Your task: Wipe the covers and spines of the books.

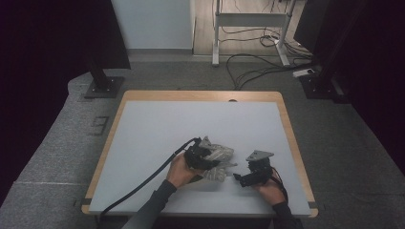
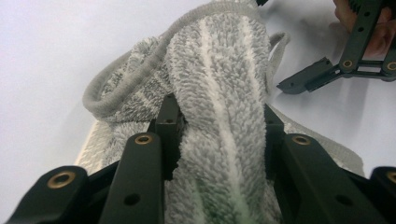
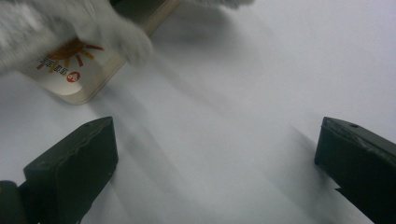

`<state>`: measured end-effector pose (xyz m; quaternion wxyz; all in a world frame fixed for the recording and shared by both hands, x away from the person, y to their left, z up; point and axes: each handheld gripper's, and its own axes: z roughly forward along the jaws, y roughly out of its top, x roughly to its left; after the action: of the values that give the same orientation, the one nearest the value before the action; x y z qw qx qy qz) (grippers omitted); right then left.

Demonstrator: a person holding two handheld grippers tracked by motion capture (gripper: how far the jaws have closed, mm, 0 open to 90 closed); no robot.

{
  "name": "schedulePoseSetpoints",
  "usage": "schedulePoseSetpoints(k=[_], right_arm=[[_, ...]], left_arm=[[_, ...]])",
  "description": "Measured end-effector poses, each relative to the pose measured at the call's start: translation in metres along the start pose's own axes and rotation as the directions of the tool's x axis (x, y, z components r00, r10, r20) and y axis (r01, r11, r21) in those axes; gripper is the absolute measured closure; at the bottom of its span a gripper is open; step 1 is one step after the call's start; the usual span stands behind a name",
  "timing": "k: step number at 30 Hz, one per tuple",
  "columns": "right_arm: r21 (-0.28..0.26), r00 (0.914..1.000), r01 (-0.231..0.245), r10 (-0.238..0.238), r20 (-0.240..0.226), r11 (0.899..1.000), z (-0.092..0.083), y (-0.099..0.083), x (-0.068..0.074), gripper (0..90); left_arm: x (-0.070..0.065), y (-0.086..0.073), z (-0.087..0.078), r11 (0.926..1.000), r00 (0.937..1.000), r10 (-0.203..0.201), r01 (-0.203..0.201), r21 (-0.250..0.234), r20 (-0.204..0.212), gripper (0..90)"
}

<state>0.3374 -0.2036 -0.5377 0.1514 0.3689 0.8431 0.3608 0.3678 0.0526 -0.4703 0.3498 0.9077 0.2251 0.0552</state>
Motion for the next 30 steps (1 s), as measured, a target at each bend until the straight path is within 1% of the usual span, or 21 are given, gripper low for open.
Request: schedulePoseSetpoints(k=[8,13,14,16,17,24,28,30], right_arm=[[0.000,1.0000,-0.001,0.001,0.000,1.000,0.000,0.000,0.000,0.0],[0.000,1.0000,-0.001,0.001,0.000,1.000,0.000,0.000,0.000,0.0],[0.000,1.0000,-0.001,0.001,0.000,1.000,0.000,0.000,0.000,0.0],[0.000,1.0000,0.000,0.000,0.000,1.000,0.000,0.000,0.000,0.0],[0.000,1.0000,0.000,0.000,0.000,1.000,0.000,0.000,0.000,0.0],[0.000,1.0000,0.000,0.000,0.001,1.000,0.000,0.000,0.000,0.0],[0.000,1.0000,0.000,0.000,0.001,1.000,0.000,0.000,0.000,0.0],[0.000,1.0000,0.000,0.000,0.000,1.000,0.000,0.000,0.000,0.0]], left_arm=[[0.008,-0.001,-0.020,0.9999,0.9996,-0.007,0.006,-0.012,-0.028,63.4],[0.018,-0.006,-0.035,0.9993,0.9986,-0.030,0.029,-0.024,-0.044,63.3],[0.020,-0.007,-0.038,0.9987,0.9981,-0.041,0.039,-0.034,-0.047,63.3],[0.024,-0.009,-0.044,0.9984,0.9975,-0.047,0.046,-0.034,-0.052,63.3],[0.026,-0.010,-0.046,0.9979,0.9968,-0.054,0.051,-0.040,-0.059,63.3],[0.038,-0.017,-0.061,0.9967,0.9927,-0.073,0.069,-0.044,-0.096,63.3],[0.044,-0.022,-0.070,0.9954,0.9889,-0.088,0.083,-0.048,-0.119,63.3],[0.048,-0.025,-0.074,0.9940,0.9863,-0.102,0.096,-0.053,-0.130,63.3]])
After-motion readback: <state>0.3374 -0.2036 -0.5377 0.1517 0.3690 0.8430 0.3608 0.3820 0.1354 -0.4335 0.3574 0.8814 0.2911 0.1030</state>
